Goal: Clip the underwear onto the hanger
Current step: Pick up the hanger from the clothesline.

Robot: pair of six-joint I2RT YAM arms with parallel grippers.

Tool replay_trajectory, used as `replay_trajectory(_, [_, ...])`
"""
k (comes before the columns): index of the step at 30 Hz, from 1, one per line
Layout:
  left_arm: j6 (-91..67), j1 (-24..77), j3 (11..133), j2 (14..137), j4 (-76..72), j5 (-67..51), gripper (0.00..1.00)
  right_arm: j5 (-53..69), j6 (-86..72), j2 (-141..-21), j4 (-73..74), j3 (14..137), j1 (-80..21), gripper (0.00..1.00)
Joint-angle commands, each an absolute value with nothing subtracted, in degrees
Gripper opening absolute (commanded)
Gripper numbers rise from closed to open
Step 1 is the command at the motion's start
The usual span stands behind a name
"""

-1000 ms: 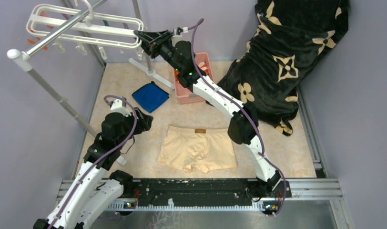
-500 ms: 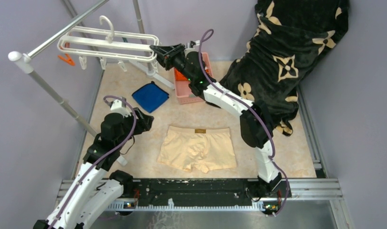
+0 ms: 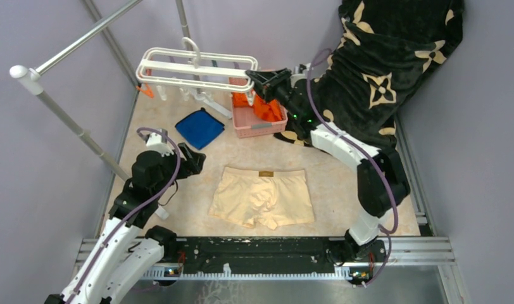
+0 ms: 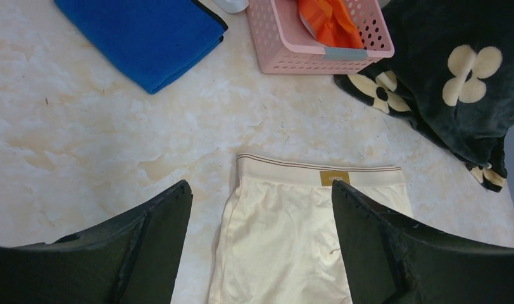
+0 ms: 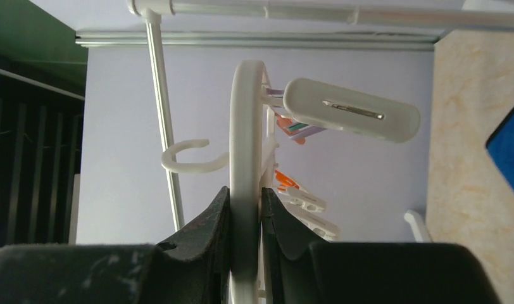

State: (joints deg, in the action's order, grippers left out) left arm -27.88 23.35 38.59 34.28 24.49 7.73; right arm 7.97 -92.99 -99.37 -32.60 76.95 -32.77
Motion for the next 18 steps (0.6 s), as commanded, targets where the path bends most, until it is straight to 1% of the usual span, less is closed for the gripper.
replay_trajectory(1, [-25.44,22.98,39.69,32.09,23.22,6.46,0.87,13.76,-93.04,-87.86,-45.50,71.85,-27.76,0.00])
replay_trajectory(5, [-23.07,22.96,39.21,31.64,21.64,4.46,0.89,19.07,-92.01,-81.70,-45.37,63.04,-21.27,0.00])
replay_trajectory(9, [-20.93,23.02,38.40,31.11,17.75,0.01,0.89,25.22,-91.66,-74.93,-44.75,55.40,-13.55,0.00])
replay_trajectory(14, [-17.89,23.02,34.45,29.72,8.55,-0.86,0.90,35.04,-92.56,-67.68,-43.49,48.25,-3.13,0.00])
replay_trajectory(16, [-15.05,23.02,31.95,28.67,3.09,-1.44,0.90,40.25,-94.92,-66.61,-45.90,45.50,0.73,0.00])
replay_trajectory(18, [-12.15,22.97,28.88,27.20,-3.10,-2.69,0.90,42.75,-97.00,-65.54,-47.76,42.84,3.69,0.00])
